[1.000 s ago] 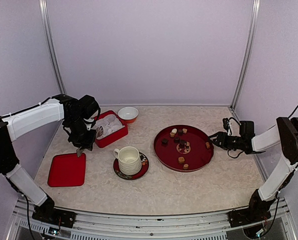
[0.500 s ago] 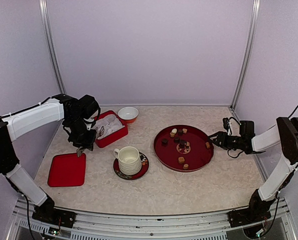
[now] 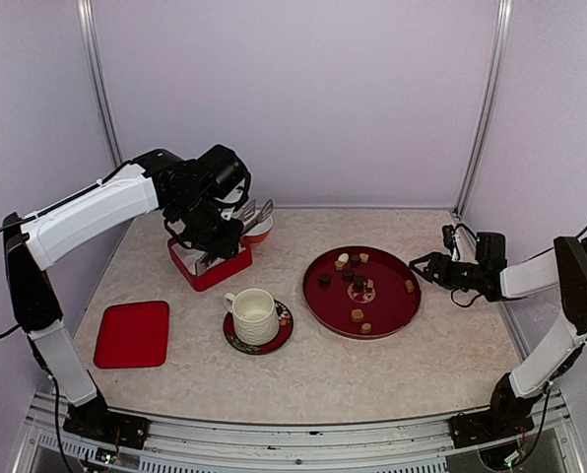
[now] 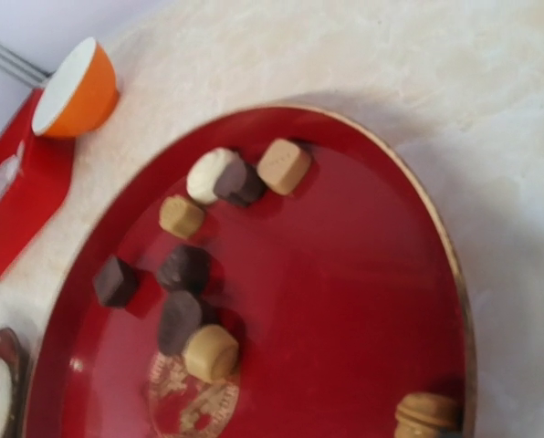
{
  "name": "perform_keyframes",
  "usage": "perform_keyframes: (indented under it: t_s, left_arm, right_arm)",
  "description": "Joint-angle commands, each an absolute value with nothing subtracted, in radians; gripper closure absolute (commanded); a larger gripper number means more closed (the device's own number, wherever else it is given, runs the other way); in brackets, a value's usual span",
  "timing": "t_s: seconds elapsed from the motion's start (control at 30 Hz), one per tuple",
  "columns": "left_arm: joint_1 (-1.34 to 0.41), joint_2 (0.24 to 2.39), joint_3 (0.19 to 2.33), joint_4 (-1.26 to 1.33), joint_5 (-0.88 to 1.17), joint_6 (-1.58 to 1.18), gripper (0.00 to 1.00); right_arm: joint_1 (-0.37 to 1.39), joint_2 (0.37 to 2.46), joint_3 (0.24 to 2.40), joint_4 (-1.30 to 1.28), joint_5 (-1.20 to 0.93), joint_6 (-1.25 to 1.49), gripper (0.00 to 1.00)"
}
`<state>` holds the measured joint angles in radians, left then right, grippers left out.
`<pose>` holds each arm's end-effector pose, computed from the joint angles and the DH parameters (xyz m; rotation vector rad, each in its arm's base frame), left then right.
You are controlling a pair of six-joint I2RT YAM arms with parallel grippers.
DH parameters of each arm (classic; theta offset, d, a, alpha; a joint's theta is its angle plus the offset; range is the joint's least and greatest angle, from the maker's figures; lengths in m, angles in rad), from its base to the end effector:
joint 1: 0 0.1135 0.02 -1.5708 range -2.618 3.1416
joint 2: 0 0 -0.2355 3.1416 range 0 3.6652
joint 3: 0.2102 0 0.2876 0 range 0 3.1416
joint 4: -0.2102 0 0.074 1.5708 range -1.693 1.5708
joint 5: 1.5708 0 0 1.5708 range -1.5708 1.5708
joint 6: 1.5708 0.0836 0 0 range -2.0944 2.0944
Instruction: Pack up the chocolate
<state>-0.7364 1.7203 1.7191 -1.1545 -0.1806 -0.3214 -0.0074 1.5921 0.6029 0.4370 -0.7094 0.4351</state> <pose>0.3060 -0.2571 0.2631 0.5046 2.6457 -0.0756 0.3471 0.0519 0.0748 0.0369 2.1322 1.0033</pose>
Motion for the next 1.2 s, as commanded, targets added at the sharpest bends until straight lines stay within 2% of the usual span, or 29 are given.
perform_keyframes:
  t_s: [0.0, 0.2, 0.53, 1.17]
  left_arm:
    - [-0.81, 1.815, 1.837, -1.132, -0.202, -0.249, 0.64]
    - [-0.871, 1.939, 1.918, -1.088, -0.125, -0.21, 0.61]
    - [-0.902, 2.118, 1.982, -1.088, -0.008, -0.24, 0.61]
    - [-0.913, 2.266, 2.03, -1.094, 0.005, -0.266, 0.61]
  right_arm:
    - [-0.017, 1.538, 0.601, 0.402, -0.692, 0.421, 0.2]
    - [-0.017, 1.503, 0.605, 0.369, -0.683, 0.412, 0.16]
    - [-0.028, 1.447, 0.591, 0.323, -0.673, 0.396, 0.17]
    - [-0.044, 1.455, 0.58, 0.329, -0.693, 0.387, 0.18]
